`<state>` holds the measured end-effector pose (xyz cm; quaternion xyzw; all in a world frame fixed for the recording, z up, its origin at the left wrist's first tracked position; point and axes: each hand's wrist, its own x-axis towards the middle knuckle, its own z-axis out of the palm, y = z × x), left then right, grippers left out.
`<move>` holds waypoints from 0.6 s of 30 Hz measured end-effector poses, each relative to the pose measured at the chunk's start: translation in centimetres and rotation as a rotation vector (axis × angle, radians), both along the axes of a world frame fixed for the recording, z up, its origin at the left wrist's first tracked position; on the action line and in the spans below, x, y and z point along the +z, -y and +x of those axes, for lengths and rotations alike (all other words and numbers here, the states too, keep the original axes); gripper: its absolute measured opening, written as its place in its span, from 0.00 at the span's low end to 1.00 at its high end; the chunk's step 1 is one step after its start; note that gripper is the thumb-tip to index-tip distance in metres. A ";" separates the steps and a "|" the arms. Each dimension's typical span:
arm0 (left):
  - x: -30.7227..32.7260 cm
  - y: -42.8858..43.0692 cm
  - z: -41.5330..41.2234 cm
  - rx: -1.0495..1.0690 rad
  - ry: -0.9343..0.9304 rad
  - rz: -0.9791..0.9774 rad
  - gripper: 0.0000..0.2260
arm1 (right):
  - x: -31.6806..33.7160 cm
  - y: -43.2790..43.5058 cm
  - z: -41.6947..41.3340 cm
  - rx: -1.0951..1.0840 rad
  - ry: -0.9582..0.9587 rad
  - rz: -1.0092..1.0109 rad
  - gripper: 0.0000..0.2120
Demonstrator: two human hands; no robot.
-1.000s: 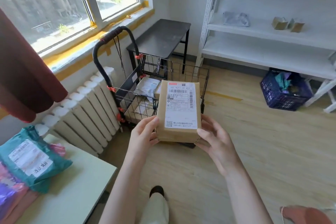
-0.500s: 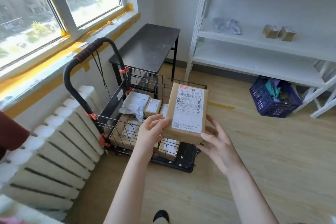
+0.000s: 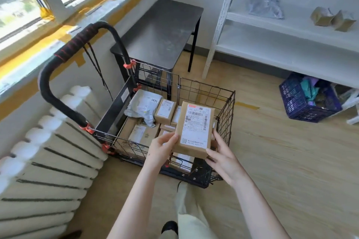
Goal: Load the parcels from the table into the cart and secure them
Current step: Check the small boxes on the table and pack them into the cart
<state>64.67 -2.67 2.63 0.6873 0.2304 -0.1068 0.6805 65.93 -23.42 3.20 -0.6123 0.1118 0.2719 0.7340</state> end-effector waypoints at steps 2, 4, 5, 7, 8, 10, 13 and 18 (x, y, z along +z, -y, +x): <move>-1.2 -0.2 1.9 0.001 -0.021 0.036 0.10 | -1.5 -0.2 2.2 0.029 -0.003 -0.030 0.34; -2.3 0.0 4.1 0.020 -0.049 0.080 0.05 | -3.2 -0.4 4.3 0.042 -0.016 -0.066 0.36; -2.7 0.1 5.3 0.013 -0.058 0.106 0.05 | -4.0 -0.6 5.4 0.055 -0.025 -0.082 0.37; -3.8 0.5 7.4 -0.023 -0.073 0.206 0.09 | -5.7 -0.8 7.3 0.081 -0.036 -0.144 0.40; -4.2 0.7 8.5 -0.049 -0.078 0.260 0.10 | -6.4 -0.7 8.4 0.084 -0.043 -0.171 0.41; -5.0 1.0 10.7 -0.080 -0.094 0.329 0.12 | -7.3 -0.6 10.5 0.081 -0.070 -0.199 0.42; -7.0 1.5 14.0 -0.125 -0.083 0.403 0.12 | -9.2 -0.2 13.5 0.080 -0.080 -0.249 0.39; -11.8 2.7 19.0 -0.143 -0.075 0.445 0.11 | -14.4 0.1 17.7 -0.031 -0.176 -0.268 0.35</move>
